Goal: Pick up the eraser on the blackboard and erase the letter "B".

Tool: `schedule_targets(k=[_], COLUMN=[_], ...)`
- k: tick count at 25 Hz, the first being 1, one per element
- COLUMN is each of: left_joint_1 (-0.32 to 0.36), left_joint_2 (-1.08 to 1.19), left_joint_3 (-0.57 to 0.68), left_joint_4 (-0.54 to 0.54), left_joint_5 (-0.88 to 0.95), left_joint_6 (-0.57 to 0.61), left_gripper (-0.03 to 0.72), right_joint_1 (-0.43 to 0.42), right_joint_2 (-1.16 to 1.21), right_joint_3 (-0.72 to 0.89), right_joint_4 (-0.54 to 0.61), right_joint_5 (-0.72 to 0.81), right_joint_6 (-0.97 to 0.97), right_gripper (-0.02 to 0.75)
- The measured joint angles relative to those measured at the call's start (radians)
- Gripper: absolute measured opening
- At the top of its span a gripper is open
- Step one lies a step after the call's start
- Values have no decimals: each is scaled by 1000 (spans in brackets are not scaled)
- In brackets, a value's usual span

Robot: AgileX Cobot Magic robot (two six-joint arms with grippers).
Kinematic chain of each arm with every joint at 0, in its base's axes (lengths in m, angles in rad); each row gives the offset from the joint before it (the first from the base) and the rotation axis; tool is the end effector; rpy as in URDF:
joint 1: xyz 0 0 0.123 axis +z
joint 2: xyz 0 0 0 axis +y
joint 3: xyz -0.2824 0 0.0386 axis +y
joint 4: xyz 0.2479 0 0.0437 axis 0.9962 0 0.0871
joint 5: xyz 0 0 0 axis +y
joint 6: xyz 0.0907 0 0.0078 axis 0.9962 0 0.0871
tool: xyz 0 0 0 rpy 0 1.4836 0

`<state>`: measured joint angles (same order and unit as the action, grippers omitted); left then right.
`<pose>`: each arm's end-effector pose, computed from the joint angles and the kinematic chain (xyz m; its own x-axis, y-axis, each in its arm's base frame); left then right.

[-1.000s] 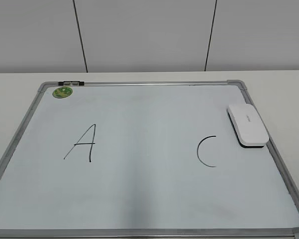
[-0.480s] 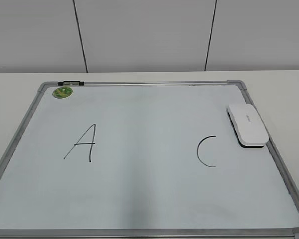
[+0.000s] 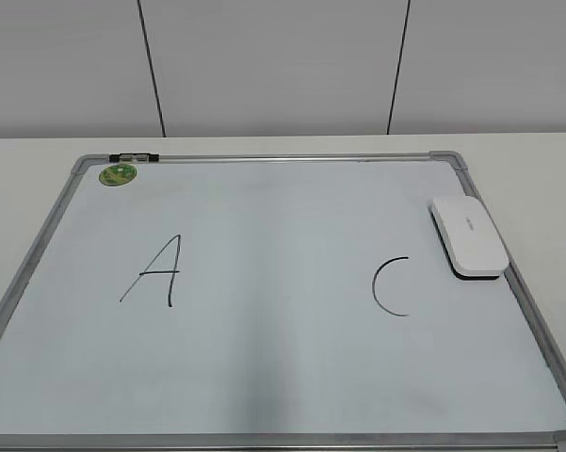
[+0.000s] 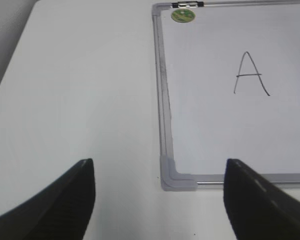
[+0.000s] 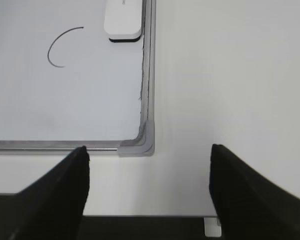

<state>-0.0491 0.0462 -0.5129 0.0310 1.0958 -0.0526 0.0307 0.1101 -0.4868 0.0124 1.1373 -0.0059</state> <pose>-0.0006 0.0025 0.2781 -0.5156 -0.0131 -0.8567 0.0057 0.9998 -0.0187 0.0090 0.0013 0.2674 -0.6233 -0.0198 -0.7817 -0.0399 0.9992 0.0065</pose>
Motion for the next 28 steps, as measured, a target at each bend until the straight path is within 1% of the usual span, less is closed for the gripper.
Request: schedule_targets(k=[2, 5, 28], left_joint_1=[33, 48, 48], left_joint_2=[-25, -36, -36], left_joint_3=[0, 0, 0], left_joint_4=[-2, -2, -2], left_joint_5=[0, 2, 2], left_joint_6=[0, 0, 0], left_gripper=[589, 589, 589], right_joint_1=[-16, -28, -29], right_joint_2=[-44, -111, -126], right_joint_3=[0, 0, 0], right_joint_4=[0, 0, 0], right_joint_5=[0, 0, 2], right_joint_6=[0, 6, 6], right_gripper=[555, 555, 555])
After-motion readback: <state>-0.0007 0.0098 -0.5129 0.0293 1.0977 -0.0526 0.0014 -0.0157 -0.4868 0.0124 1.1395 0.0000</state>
